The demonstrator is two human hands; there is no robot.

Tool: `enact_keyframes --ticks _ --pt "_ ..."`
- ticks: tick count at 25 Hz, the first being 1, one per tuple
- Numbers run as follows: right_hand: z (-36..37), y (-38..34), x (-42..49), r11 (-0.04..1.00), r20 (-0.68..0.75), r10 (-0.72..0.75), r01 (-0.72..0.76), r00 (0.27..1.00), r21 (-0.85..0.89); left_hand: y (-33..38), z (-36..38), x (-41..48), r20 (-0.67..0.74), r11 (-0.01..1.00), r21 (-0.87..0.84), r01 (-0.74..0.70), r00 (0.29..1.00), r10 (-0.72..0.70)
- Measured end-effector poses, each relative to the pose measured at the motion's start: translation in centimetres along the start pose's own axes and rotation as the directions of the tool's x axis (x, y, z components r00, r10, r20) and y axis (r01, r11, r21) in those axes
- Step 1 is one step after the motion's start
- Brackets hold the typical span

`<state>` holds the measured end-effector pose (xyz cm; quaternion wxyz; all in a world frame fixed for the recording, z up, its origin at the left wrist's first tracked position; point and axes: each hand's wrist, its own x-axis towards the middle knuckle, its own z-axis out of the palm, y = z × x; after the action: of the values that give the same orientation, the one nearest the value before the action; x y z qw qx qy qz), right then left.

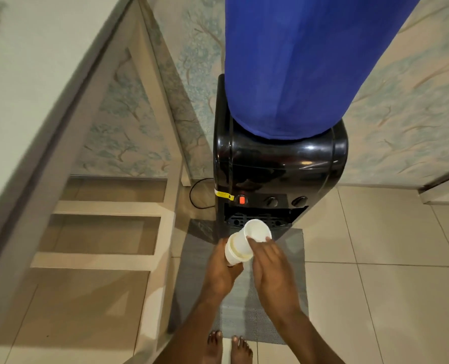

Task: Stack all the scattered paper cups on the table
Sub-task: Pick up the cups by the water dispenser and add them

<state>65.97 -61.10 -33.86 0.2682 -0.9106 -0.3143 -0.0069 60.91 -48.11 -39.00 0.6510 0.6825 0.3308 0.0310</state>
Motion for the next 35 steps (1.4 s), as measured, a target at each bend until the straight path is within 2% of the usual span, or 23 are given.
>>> enact_keyframes --ticks 4,7,9,15,19,23,25,31,33,35 --pt "-3.3 -3.3 -0.3 0.991 0.046 -0.131 0.132 0.990 -0.011 5.3 -0.9 -3.4 0.034 0.995 -0.044 -0.089 0.995 0.090" --pt "-5.8 -5.7 -0.4 0.983 0.016 -0.185 0.185 0.983 -0.016 9.4 -2.3 -6.1 0.013 0.991 -0.024 -0.135 0.991 0.135" --pt "-7.7 -7.7 -0.1 0.962 -0.036 -0.272 0.271 0.962 -0.020 12.3 -3.8 -7.9 -0.034 0.982 -0.004 -0.188 0.982 0.187" --pt "-13.7 -16.2 5.2 0.852 -0.199 -0.506 0.522 0.839 0.035 21.3 -10.0 -12.3 -0.217 0.917 -0.103 -0.385 0.909 0.357" --pt "-16.6 -24.0 9.1 0.771 -0.288 -0.596 0.634 0.750 0.055 27.1 -16.2 -13.8 -0.348 0.860 -0.036 -0.509 0.813 0.466" --pt "-17.1 -32.2 12.5 0.685 -0.362 -0.643 0.718 0.675 0.123 31.0 -23.6 -14.7 -0.452 0.819 0.029 -0.573 0.723 0.522" --pt "-16.2 -36.8 14.3 0.648 -0.381 -0.675 0.755 0.632 0.102 32.1 -28.1 -15.0 -0.488 0.804 0.012 -0.595 0.698 0.524" --pt "-9.6 -53.2 19.8 0.629 -0.418 -0.706 0.778 0.571 0.001 31.6 -46.1 -13.0 -0.584 0.772 0.043 -0.634 0.611 0.534" --pt "-6.7 -58.5 21.4 0.668 -0.468 -0.672 0.743 0.574 -0.048 31.0 -52.2 -11.9 -0.610 0.772 0.084 -0.631 0.580 0.540" --pt "-4.5 -63.0 22.5 0.751 -0.541 -0.544 0.660 0.641 0.027 31.1 -57.1 -11.4 -0.635 0.769 0.162 -0.619 0.531 0.561"
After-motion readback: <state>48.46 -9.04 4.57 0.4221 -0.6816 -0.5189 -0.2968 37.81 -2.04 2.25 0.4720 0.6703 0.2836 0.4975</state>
